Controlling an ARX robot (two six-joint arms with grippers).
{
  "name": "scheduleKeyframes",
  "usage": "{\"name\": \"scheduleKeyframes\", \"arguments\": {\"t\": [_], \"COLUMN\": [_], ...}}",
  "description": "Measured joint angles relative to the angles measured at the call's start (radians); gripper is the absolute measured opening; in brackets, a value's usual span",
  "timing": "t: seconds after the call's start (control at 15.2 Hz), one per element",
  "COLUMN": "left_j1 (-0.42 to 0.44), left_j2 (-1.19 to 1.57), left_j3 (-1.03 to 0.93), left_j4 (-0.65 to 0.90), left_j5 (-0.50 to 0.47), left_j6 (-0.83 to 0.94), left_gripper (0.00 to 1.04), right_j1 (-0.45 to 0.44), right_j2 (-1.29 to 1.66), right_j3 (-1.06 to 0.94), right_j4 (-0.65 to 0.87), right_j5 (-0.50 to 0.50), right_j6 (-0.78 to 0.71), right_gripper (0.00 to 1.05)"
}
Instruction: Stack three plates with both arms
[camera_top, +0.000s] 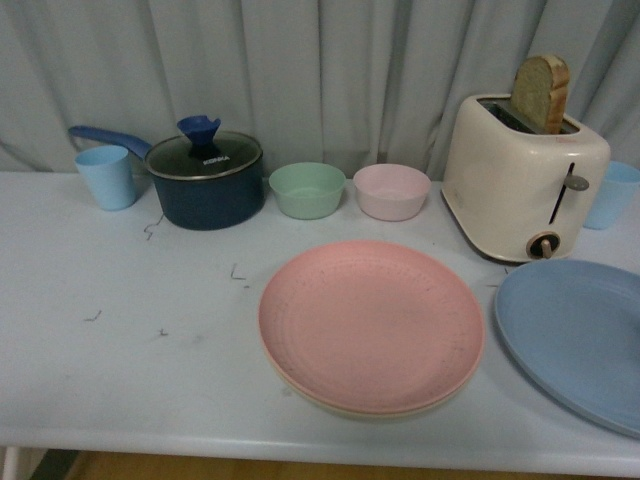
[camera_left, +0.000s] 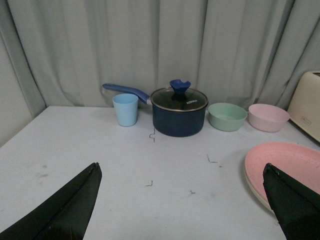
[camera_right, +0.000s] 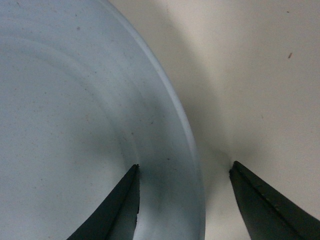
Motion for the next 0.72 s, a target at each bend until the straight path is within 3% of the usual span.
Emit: {"name": "scheduleKeyframes", "arguments": {"t": [0.26, 0.4, 0.53, 0.59, 0.72], "left_j1": [0.000, 0.000, 0.000, 0.000, 0.000], "left_j2": [0.000, 0.000, 0.000, 0.000, 0.000], "left_j3": [0.000, 0.000, 0.000, 0.000, 0.000], "left_j4": [0.000, 0.000, 0.000, 0.000, 0.000], "left_j5": [0.000, 0.000, 0.000, 0.000, 0.000], "left_j6": [0.000, 0.000, 0.000, 0.000, 0.000], "left_gripper": [0.98, 0.98, 0.98, 0.98, 0.98], "right_j1": [0.005, -0.030, -0.184, -0.188, -0.122], "right_j2": [0.009, -0.045, -0.389, -0.531, -0.659], "right_j3": [0.013, -0.047, -0.273, -0.295, -0.296], "right_j4": [0.003, 0.013, -0.051, -0.087, -0.077], "right_j5": [-0.004, -0.079, -0.153, -0.231, -0.295], "right_j6": [0.018, 0.021, -0.047, -0.056, -0.031], "right_gripper": [0.20, 0.04, 0.03, 0.03, 0.03]}}
